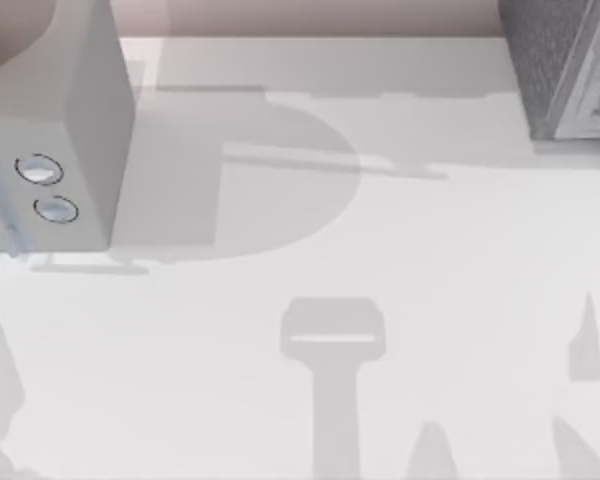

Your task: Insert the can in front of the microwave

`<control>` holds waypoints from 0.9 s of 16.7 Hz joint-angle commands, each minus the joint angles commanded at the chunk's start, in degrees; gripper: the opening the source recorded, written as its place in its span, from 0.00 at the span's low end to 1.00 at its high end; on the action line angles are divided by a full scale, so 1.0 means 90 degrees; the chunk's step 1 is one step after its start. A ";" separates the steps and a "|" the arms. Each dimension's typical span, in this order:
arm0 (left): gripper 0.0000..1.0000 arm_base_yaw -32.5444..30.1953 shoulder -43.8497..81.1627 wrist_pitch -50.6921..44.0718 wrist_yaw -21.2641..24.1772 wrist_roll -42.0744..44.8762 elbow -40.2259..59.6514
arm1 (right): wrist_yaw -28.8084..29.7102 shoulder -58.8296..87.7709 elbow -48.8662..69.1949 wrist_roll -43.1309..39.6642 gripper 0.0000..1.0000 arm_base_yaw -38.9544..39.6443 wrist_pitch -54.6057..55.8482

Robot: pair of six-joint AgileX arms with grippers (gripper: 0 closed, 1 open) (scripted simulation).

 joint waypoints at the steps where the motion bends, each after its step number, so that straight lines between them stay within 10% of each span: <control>1: 0.00 0.0000 0.0000 0.0000 0.0000 0.0000 0.0000 | 0.0000 0.0000 0.0000 0.0000 1.00 0.0000 0.0000; 11: 0.00 0.0003 0.0048 0.0202 0.0000 0.0004 -0.0155 | 0.0000 0.0000 0.0000 0.0000 1.00 0.0000 0.0000; 15: 0.30 0.0003 0.0048 0.0202 0.0000 0.0004 -0.0155 | 0.0000 0.0000 0.0000 0.0000 1.00 0.0000 0.0000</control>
